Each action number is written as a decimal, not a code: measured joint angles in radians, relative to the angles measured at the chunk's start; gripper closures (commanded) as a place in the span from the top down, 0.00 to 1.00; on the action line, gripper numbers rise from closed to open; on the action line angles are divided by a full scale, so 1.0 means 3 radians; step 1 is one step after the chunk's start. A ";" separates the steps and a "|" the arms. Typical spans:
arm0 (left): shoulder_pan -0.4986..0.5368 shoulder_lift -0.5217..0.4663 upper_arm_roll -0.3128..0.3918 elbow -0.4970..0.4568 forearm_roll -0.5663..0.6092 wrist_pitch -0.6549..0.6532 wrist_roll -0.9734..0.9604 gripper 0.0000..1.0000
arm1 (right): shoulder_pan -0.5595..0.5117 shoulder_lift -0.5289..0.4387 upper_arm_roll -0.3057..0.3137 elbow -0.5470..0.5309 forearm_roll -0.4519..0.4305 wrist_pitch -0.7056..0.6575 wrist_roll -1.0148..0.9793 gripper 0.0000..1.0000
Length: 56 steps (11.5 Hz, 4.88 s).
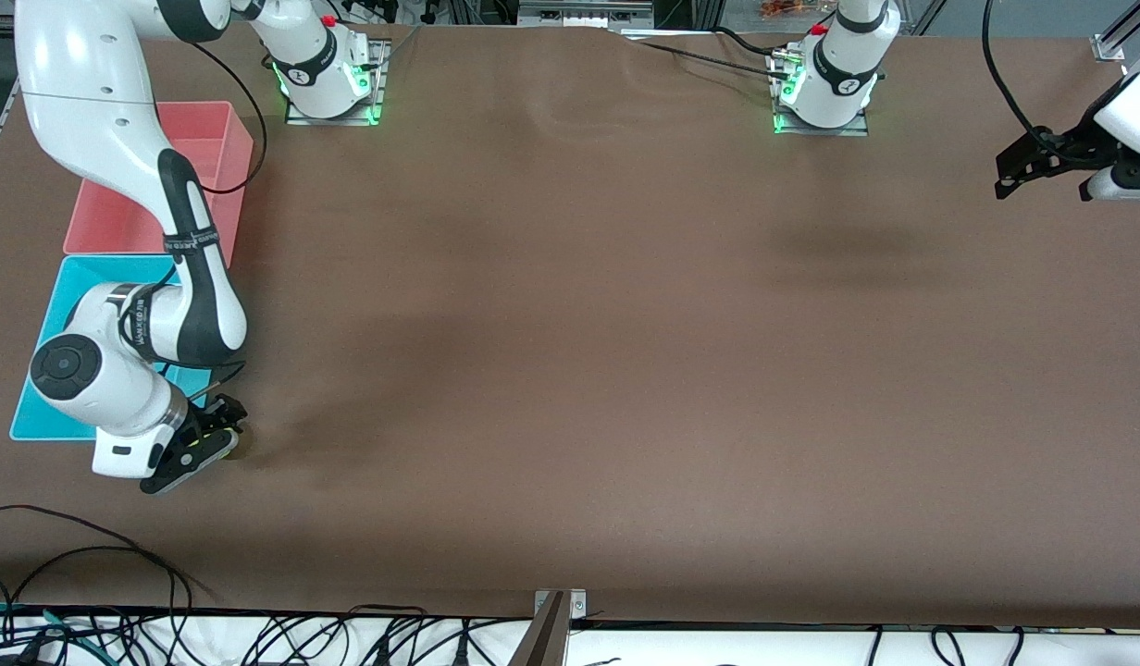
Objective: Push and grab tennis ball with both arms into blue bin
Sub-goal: 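Grasp the tennis ball with the right gripper, then lift the tennis ball with the right gripper over the blue bin, then lower the ball into the blue bin and open the right gripper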
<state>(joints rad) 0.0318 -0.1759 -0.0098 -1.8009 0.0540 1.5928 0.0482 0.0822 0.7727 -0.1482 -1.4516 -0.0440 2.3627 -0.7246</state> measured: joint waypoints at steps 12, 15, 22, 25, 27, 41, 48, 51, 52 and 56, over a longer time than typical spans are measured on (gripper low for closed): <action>0.0095 0.0111 -0.0288 0.0424 -0.0114 -0.0255 -0.0870 1.00 | -0.0064 0.0306 -0.0004 -0.0027 -0.0187 0.0150 -0.0249 0.31; 0.0095 0.0172 -0.0295 0.0438 -0.0114 -0.0256 -0.0869 1.00 | -0.0058 0.0314 -0.0003 -0.0022 -0.0278 0.0145 -0.0249 0.23; 0.0095 0.0254 -0.0304 0.0557 -0.0114 -0.0258 -0.0869 1.00 | -0.0010 0.0308 -0.0002 0.0109 -0.0315 -0.0193 -0.0249 0.24; 0.0095 0.0277 -0.0304 0.0572 -0.0114 -0.0265 -0.0869 1.00 | -0.0015 0.0308 -0.0002 0.0119 -0.0315 -0.0231 -0.0249 0.24; 0.0095 0.0281 -0.0304 0.0574 -0.0114 -0.0265 -0.0869 1.00 | -0.0010 0.0305 -0.0002 0.0157 -0.0316 -0.0258 -0.0249 0.24; 0.0096 0.0307 -0.0301 0.0597 -0.0113 -0.0269 -0.0869 1.00 | -0.0502 -0.0374 -0.0048 0.0363 -0.0073 -0.2439 -0.0217 0.24; 0.0096 0.0309 -0.0302 0.0603 -0.0113 -0.0270 -0.0869 1.00 | -0.0725 -0.1029 -0.0400 -0.1364 0.0389 -0.1346 -0.0190 0.24; 0.0096 0.0309 -0.0302 0.0603 -0.0113 -0.0270 -0.0869 1.00 | -0.0761 -0.1046 -0.0402 -0.1775 0.0466 -0.0790 -0.0188 0.24; 0.0096 0.0309 -0.0302 0.0603 -0.0113 -0.0270 -0.0869 1.00 | -0.0760 -0.1046 -0.0401 -0.1802 0.0509 -0.0718 -0.0171 0.28; 0.0096 0.0309 -0.0302 0.0603 -0.0113 -0.0270 -0.0869 1.00 | -0.0760 -0.1034 -0.0400 -0.1826 0.0587 -0.0685 -0.0064 0.95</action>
<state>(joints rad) 0.0606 -0.0832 -0.1004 -1.6199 0.0200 1.5117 -0.2126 -0.1457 0.4626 -0.2683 -1.9995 0.1321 2.1571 -0.7439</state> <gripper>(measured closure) 0.000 0.436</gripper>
